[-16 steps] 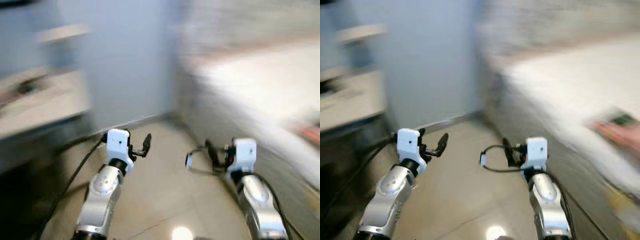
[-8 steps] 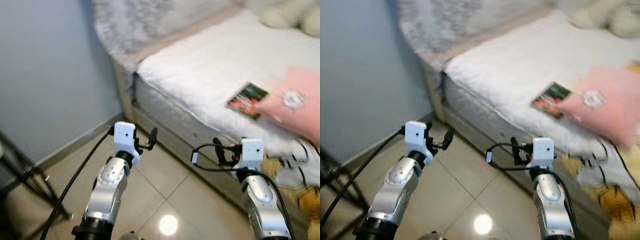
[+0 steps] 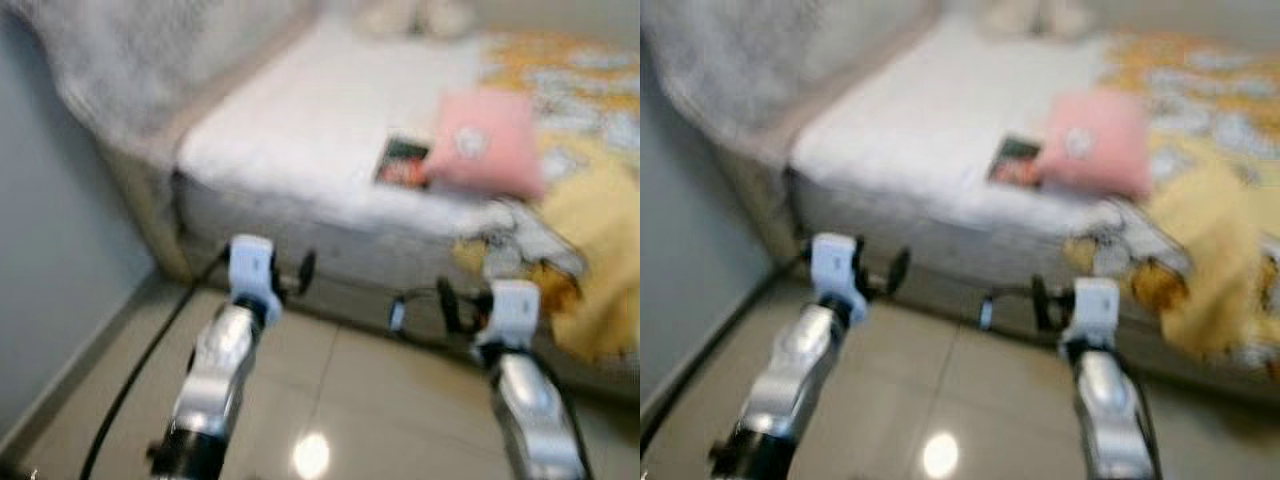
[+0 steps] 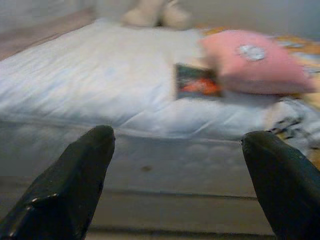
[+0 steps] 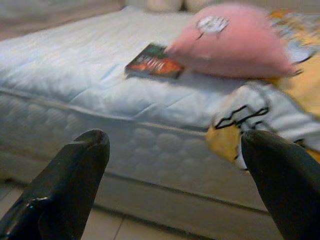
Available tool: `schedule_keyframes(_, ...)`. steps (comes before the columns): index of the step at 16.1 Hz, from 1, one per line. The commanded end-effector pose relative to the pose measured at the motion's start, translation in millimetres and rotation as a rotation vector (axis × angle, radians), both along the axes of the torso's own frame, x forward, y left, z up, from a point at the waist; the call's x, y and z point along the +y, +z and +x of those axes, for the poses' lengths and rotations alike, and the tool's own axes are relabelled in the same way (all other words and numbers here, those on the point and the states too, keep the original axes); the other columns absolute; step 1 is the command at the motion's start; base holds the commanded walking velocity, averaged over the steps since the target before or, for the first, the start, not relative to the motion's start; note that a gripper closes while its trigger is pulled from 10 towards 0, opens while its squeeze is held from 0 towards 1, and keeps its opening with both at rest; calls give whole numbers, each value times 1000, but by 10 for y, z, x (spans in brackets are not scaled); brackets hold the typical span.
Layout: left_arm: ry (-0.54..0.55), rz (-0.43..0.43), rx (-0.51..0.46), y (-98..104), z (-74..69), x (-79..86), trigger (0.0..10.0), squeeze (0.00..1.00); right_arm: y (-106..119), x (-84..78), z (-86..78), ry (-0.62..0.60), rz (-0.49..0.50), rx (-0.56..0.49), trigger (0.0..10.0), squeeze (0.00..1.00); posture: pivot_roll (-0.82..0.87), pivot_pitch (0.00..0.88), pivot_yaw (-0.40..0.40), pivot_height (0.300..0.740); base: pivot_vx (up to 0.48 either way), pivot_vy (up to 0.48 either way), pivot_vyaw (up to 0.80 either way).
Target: Clean up the room
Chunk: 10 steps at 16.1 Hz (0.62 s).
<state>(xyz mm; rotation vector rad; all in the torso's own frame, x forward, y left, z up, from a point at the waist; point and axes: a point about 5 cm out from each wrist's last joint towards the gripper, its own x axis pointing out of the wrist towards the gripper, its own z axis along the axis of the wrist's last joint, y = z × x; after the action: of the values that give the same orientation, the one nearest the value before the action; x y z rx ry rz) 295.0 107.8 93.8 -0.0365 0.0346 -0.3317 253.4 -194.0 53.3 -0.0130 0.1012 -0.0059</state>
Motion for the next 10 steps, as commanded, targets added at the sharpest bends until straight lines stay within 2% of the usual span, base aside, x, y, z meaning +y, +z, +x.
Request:
schedule_keyframes(1,27,16,6,-35,-19,66,10000,0,68,122,41,46,21,-38,10000,0,-109,0,19,740,334,-341,0)
schedule_keyframes(4,112,-69,-8,-6,6,125,10000,0,107,102,72,21,14,-63,10000,0,-113,0,18,740,371,-299,0)
schedule_keyframes(6,197,-85,-43,9,-55,223,10000,0,232,-29,45,-61,17,-156,10000,0,-121,0,21,740,411,-137,0)
schedule_keyframes(7,174,-59,-46,-14,-103,204,10000,518,241,-100,35,-89,-51,-156,10000,1000,-120,0,22,740,435,0,0)
schedule_keyframes(8,119,-67,-32,-32,-113,132,10000,1000,205,-135,38,-102,-48,-135,10000,1000,-117,0,22,740,480,0,0)
schedule_keyframes(10,96,-56,-54,22,-63,73,10000,1000,164,-113,47,-98,-13,-121,10000,1000,-113,0,23,740,480,0,0)
